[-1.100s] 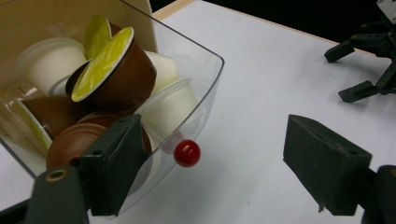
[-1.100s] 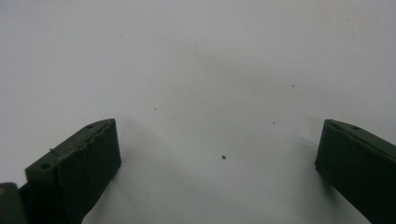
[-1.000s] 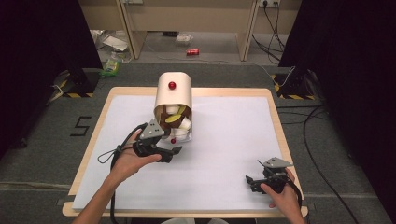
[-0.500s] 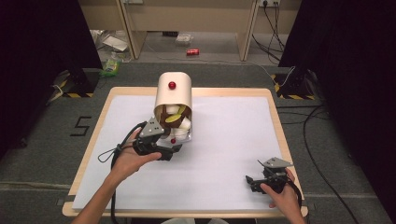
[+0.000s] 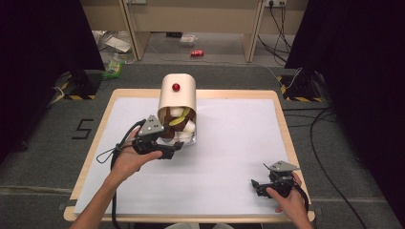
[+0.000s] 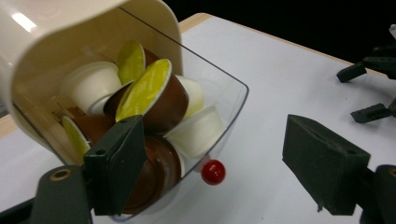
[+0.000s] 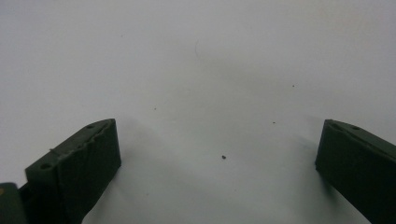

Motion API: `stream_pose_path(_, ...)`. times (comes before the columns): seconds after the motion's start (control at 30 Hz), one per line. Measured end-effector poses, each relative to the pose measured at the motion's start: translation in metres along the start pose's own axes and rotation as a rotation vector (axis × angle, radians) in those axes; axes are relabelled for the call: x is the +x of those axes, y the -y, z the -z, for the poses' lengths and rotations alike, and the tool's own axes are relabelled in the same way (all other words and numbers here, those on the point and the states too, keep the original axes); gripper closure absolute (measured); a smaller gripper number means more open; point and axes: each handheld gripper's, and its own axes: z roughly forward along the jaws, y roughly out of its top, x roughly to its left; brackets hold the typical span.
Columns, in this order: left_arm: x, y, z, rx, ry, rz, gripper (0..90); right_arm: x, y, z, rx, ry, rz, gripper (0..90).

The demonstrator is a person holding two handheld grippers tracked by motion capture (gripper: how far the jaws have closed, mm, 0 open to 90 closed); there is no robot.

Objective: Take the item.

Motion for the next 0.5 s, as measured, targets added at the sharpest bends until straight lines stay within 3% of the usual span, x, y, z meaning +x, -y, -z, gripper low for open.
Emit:
stream_pose_path(0.27,0.010,-0.005,-0.005,0.005,-0.042,0.009,21.2,0.000,0.000,0.000,0.000,0.000,0.000,0.6)
stream_pose_path(0.5,0.014,-0.008,-0.011,0.012,-0.049,0.011,21.8,0.000,0.000,0.000,0.000,0.000,-0.001,0.5)
